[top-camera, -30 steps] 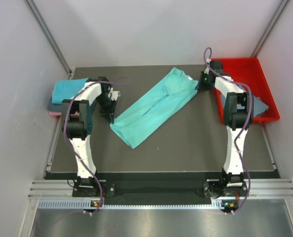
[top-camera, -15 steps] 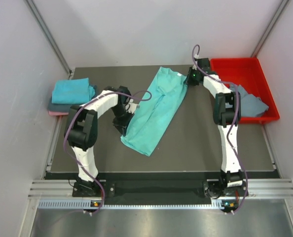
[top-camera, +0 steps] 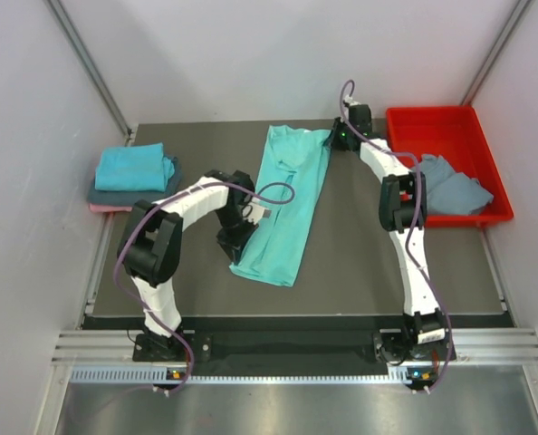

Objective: Fold and stack the t-shirts
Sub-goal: Fold the tshirt

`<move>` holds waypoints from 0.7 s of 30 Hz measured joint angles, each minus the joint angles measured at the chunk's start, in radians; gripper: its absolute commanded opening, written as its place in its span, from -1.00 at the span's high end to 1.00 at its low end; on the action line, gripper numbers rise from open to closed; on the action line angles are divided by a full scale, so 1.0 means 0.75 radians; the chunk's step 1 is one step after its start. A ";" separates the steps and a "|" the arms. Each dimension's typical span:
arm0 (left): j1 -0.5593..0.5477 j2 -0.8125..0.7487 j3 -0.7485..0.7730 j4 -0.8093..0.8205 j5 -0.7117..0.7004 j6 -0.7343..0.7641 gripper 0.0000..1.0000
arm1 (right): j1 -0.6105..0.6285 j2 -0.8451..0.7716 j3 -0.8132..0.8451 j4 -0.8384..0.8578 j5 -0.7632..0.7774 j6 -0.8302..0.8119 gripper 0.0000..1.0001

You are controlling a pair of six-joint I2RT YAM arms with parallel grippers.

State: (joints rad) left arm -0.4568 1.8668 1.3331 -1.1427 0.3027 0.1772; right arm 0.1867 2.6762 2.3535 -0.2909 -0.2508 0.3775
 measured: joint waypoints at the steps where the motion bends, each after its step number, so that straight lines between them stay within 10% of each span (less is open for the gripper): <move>1: -0.020 0.000 -0.003 -0.001 0.005 0.002 1.00 | 0.005 0.009 0.011 0.015 0.002 0.003 0.87; 7: -0.112 0.001 0.001 0.001 0.029 0.004 1.00 | 0.038 0.046 0.065 0.068 0.006 0.034 0.77; 16: -0.167 0.007 0.051 -0.003 -0.031 -0.024 0.92 | 0.031 -0.030 -0.057 0.118 -0.094 0.072 -0.32; 21: -0.147 0.006 0.112 -0.004 -0.110 -0.034 0.05 | -0.016 -0.321 -0.336 -0.006 -0.151 0.055 -0.43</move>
State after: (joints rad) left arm -0.5671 1.8709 1.4170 -1.1458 0.2203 0.1520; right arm 0.1745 2.4351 2.1014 -0.2955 -0.3637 0.4191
